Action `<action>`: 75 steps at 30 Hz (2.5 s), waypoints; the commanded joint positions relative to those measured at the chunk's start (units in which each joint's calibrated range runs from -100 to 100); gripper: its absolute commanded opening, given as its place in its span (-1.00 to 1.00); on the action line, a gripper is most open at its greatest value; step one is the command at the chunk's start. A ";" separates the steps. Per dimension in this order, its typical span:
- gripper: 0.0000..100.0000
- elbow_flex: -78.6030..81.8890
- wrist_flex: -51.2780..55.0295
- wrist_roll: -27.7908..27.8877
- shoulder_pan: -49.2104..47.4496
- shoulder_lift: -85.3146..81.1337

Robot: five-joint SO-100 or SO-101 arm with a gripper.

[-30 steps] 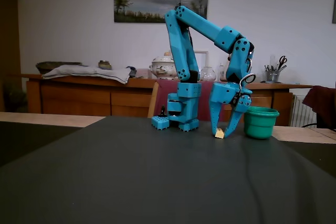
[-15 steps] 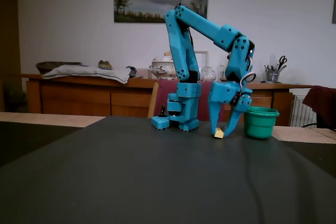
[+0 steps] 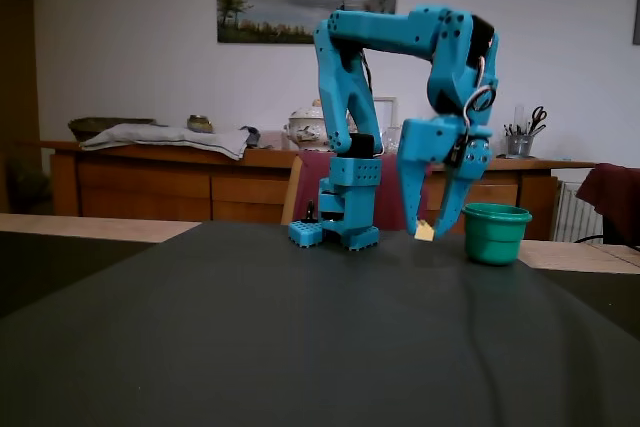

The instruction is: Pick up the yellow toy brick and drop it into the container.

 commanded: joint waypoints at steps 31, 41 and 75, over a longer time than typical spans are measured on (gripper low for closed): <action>-1.00 -25.30 11.59 -15.10 -25.19 -0.15; -1.00 -24.67 8.22 -19.02 -29.29 -0.06; -0.82 -11.68 -4.93 -17.92 -27.74 -0.40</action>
